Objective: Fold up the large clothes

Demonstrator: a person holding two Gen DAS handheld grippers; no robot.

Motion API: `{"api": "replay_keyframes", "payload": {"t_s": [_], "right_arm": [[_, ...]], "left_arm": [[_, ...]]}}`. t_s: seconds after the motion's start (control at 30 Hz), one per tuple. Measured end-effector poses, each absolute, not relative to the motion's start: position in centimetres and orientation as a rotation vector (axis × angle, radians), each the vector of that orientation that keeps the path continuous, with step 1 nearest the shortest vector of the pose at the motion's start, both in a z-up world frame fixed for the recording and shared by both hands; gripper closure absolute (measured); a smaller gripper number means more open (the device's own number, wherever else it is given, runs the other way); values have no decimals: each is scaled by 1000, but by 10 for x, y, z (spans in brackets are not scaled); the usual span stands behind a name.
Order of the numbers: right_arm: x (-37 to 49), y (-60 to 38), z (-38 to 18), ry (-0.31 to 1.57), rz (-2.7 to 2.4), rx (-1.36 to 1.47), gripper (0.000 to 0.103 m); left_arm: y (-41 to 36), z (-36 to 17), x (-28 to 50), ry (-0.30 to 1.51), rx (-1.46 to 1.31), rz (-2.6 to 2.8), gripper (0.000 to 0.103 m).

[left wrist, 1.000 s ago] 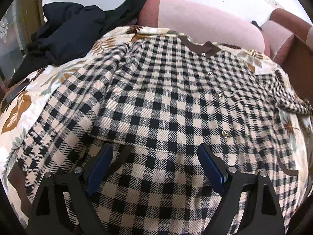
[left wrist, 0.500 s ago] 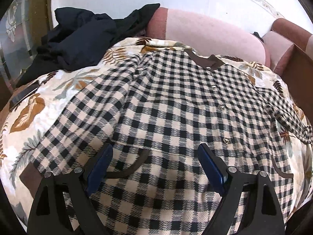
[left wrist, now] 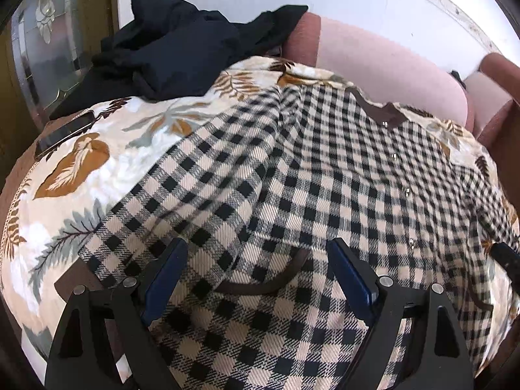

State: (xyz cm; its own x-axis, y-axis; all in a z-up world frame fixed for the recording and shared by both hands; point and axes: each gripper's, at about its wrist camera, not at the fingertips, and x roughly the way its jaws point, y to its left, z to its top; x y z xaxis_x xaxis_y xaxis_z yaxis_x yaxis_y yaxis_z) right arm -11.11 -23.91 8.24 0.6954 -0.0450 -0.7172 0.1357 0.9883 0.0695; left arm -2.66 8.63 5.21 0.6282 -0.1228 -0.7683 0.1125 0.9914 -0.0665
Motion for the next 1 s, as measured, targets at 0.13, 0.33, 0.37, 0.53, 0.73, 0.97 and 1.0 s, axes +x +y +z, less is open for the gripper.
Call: {"api": "replay_keyframes", "payload": {"t_s": [0.13,0.33,0.37,0.53,0.73,0.97,1.0], "right_arm": [[-100,-218,66,822,-79,49,53],[-100,-219,50,856,-94,53,53],[-99,-222,49,859,-100,61,52],[-98,-230,47,851,-124,91,47],[-96,-232,44,855,-144,97,46],[-95,-232,42,854,-155,96,45],[-96,-232,42,852,-154,94,44]], "left_arm": [[73,50,-34,882,44,-161,16],[52,48,-43,900,83,-214,16],[48,48,-44,901,89,-222,16],[34,47,-46,900,118,-234,16],[28,42,-43,910,146,-227,16],[25,39,-43,908,172,-227,16],[24,39,-44,907,173,-227,16]]}}
